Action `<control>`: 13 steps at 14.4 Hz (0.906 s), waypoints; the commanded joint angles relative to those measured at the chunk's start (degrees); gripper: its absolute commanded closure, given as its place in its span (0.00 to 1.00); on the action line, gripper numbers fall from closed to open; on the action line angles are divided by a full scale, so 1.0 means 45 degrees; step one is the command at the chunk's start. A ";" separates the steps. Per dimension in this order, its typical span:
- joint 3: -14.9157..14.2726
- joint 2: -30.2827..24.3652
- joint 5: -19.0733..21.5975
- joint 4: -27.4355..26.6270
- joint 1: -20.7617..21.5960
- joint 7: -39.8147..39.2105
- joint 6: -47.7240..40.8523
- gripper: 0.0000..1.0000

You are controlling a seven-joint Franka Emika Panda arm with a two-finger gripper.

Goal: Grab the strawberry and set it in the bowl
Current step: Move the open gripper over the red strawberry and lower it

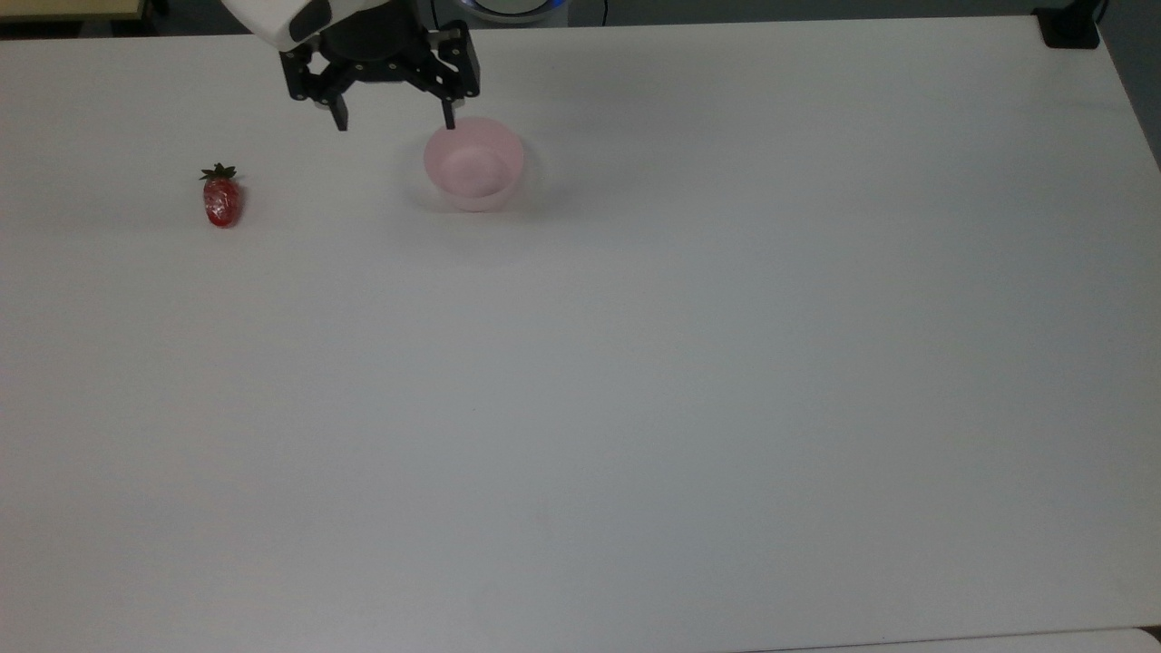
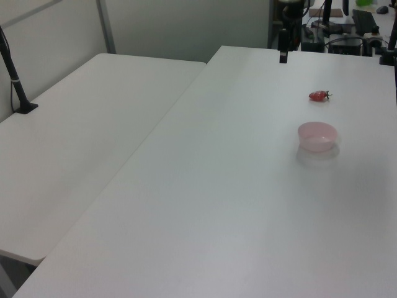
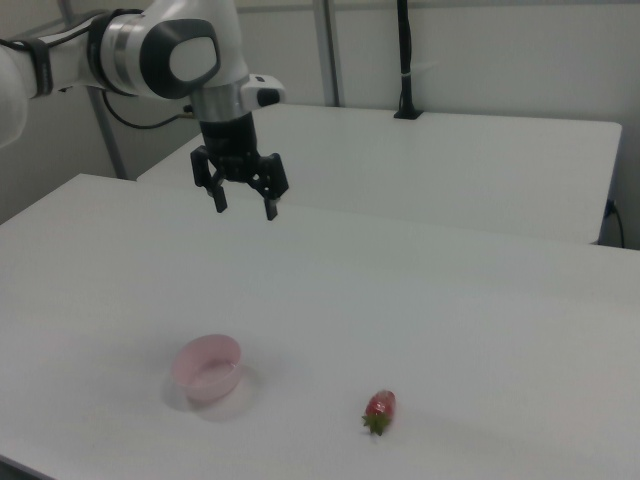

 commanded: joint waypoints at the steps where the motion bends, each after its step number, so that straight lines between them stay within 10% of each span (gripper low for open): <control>1: -0.0218 0.0246 0.0095 0.0126 -0.1107 -0.2428 -0.0107 0.00; 4: -0.0237 0.0889 -0.0507 -0.0010 -0.2398 -0.4050 -0.0087 0.00; 13: -0.2385 0.2179 -0.2364 -0.3643 -0.2322 -0.4950 0.4444 0.04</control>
